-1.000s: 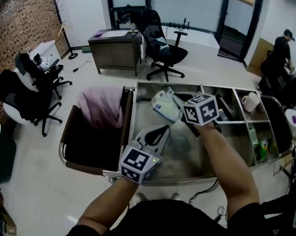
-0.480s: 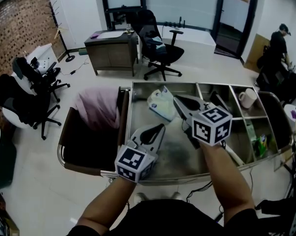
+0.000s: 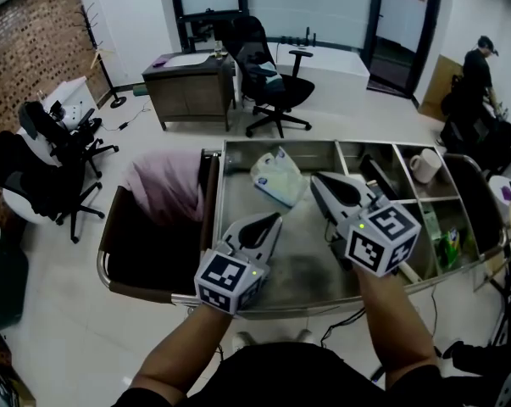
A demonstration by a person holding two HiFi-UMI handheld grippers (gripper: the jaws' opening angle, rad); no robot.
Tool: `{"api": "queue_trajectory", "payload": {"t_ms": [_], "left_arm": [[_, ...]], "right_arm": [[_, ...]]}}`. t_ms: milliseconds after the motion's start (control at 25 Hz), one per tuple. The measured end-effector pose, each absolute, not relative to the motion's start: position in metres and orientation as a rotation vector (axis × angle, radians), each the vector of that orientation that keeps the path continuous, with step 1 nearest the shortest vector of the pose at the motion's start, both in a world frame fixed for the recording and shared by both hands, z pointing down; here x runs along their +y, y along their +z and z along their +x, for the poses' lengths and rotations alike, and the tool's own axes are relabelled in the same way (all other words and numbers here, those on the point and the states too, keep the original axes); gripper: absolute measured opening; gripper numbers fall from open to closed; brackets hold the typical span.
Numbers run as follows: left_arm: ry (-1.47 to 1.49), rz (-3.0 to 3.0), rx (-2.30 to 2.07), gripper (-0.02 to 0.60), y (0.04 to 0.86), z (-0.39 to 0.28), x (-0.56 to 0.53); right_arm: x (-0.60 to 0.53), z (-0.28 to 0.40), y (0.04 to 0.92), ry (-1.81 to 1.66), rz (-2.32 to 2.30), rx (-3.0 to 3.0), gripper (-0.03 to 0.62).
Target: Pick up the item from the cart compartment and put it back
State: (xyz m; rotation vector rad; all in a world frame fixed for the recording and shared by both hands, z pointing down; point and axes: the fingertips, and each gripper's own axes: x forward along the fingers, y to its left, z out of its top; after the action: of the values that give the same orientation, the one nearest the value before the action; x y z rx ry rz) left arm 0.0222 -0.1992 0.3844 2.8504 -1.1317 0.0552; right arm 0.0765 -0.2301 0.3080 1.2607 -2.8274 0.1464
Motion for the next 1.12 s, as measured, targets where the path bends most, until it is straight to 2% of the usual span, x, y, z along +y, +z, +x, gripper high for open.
{"api": "queue_trajectory", "payload": {"t_ms": [280, 840, 1120], "left_arm": [[0.057, 2.859, -1.124, 0.0, 0.383, 0.024, -0.198], [0.06, 2.85, -1.137, 0.0, 0.384, 0.023, -0.2], [0.055, 2.847, -1.151, 0.0, 0.383, 0.021, -0.201]], "right_arm": [[-0.204, 0.091, 0.31, 0.066, 1.322, -2.819, 0.012], [-0.188, 0.11, 0.354, 0.199, 1.394, -2.906, 0.012], [-0.189, 0.104, 0.362, 0.149, 1.403, -2.897, 0.012]]}}
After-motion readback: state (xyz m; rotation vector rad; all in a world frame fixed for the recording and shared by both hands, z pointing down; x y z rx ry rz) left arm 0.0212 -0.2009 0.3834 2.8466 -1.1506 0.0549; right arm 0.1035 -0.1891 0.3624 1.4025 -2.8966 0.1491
